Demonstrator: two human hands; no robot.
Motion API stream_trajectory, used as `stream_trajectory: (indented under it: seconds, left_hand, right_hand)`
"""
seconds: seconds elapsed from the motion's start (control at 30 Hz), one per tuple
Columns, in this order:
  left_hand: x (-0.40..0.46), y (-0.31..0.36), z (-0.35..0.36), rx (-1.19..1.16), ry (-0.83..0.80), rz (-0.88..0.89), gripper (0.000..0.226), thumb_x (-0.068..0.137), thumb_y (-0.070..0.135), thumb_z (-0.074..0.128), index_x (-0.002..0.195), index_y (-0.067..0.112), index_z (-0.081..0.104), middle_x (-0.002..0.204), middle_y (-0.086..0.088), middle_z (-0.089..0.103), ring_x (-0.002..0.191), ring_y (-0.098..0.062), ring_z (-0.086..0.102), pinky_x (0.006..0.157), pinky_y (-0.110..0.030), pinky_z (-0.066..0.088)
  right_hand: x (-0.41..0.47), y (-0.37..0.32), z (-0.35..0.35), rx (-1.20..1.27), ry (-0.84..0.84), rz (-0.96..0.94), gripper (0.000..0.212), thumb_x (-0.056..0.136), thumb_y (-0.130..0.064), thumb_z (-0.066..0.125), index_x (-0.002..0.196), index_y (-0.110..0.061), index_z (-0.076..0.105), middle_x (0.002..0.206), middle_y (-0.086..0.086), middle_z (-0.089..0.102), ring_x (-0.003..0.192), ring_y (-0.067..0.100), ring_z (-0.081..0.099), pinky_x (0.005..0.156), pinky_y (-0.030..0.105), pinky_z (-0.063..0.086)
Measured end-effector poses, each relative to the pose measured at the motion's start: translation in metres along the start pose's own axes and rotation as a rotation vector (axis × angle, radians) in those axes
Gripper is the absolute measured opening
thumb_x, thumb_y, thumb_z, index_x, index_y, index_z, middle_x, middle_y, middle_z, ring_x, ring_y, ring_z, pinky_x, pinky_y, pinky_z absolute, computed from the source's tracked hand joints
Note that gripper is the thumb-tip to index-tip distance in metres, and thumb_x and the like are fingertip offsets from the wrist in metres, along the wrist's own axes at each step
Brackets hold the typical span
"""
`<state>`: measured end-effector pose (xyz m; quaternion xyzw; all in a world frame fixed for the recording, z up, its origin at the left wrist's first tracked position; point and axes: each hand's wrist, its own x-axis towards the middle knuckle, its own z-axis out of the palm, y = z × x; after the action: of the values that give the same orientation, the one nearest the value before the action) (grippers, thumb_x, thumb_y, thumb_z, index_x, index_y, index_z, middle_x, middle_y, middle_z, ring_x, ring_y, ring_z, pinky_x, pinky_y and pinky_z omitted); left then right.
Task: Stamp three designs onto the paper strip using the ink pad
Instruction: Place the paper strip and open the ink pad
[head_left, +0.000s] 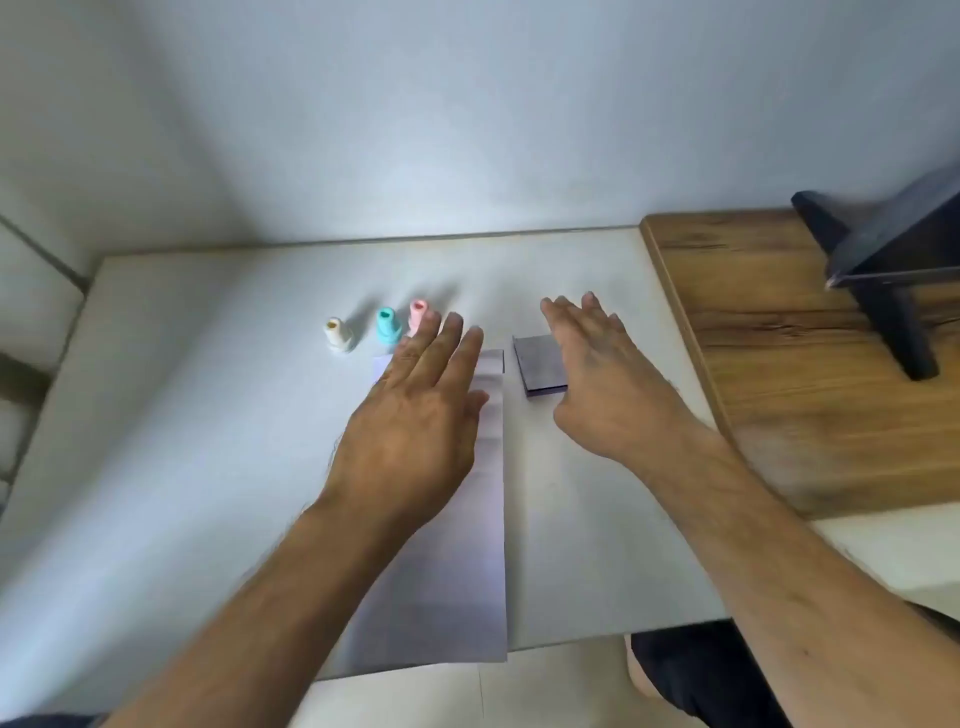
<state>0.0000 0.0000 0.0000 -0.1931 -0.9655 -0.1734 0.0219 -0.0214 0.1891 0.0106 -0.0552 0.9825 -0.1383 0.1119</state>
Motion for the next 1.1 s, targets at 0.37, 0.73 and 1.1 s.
stream_trajectory:
  seconds: [0.37, 0.73, 1.1]
  left_hand:
    - [0.000, -0.004, 0.011, -0.006, -0.017, 0.006, 0.046, 0.100, 0.019, 0.047, 0.145, 0.010, 0.043, 0.154, -0.008, 0.038, 0.147, -0.023, 0.024, 0.115, -0.025, 0.008]
    - [-0.002, -0.012, 0.025, 0.063, -0.077, 0.014, 0.056, 0.099, 0.035, 0.030, 0.151, 0.013, 0.033, 0.159, -0.009, 0.028, 0.150, -0.022, 0.014, 0.117, -0.027, 0.001]
    - [0.001, 0.000, 0.020, 0.019, -0.046, 0.073, 0.050, 0.099, 0.029, 0.049, 0.143, 0.007, 0.046, 0.150, -0.011, 0.045, 0.145, -0.027, 0.029, 0.118, -0.031, 0.016]
  right_hand:
    - [0.005, 0.009, 0.010, -0.053, -0.043, 0.018, 0.075, 0.087, -0.006, 0.049, 0.153, -0.015, 0.014, 0.162, 0.003, 0.017, 0.150, 0.024, 0.001, 0.121, 0.045, 0.001]
    - [-0.005, 0.012, 0.001, 0.020, -0.048, 0.009, 0.062, 0.082, -0.018, 0.062, 0.140, -0.024, 0.042, 0.136, -0.005, 0.046, 0.127, 0.016, 0.039, 0.096, 0.030, 0.041]
    - [-0.003, 0.017, -0.003, 0.094, -0.107, 0.001, 0.072, 0.069, -0.035, 0.082, 0.133, -0.033, 0.049, 0.129, -0.009, 0.052, 0.121, 0.016, 0.044, 0.099, 0.040, 0.044]
